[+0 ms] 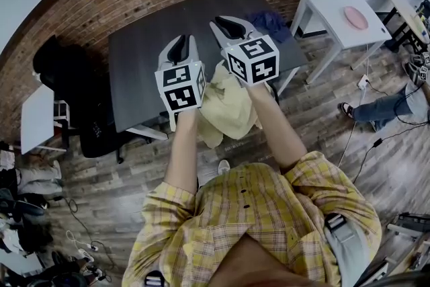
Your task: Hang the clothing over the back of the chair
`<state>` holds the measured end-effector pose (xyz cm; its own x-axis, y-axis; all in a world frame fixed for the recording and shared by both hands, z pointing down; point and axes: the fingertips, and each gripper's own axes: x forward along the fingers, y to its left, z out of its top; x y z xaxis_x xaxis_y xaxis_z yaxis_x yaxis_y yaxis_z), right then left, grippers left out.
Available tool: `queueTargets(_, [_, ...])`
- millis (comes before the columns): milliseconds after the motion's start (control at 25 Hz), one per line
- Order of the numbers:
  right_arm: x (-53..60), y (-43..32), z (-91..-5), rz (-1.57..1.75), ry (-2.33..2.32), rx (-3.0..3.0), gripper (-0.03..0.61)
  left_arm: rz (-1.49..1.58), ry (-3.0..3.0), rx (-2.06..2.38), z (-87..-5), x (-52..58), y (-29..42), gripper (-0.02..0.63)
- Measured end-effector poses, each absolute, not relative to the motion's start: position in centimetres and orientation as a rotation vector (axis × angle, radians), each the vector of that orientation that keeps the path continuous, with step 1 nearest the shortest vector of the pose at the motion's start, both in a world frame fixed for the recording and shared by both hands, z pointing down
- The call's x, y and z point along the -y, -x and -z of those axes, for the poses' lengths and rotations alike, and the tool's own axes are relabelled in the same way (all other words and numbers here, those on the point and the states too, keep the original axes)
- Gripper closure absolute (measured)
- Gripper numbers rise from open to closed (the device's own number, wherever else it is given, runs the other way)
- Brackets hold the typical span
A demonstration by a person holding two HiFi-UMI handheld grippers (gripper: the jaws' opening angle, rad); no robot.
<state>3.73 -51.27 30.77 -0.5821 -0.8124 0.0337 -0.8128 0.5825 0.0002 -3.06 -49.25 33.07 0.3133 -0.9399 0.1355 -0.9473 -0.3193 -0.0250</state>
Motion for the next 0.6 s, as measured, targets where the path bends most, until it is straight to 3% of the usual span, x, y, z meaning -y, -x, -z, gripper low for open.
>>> queueTargets(600, [47.3,-5.3,-27.6,0.065,-1.507,2.805,0.58,-0.106,-2.537,1.841,-30.1,45.2,2.5,0.611])
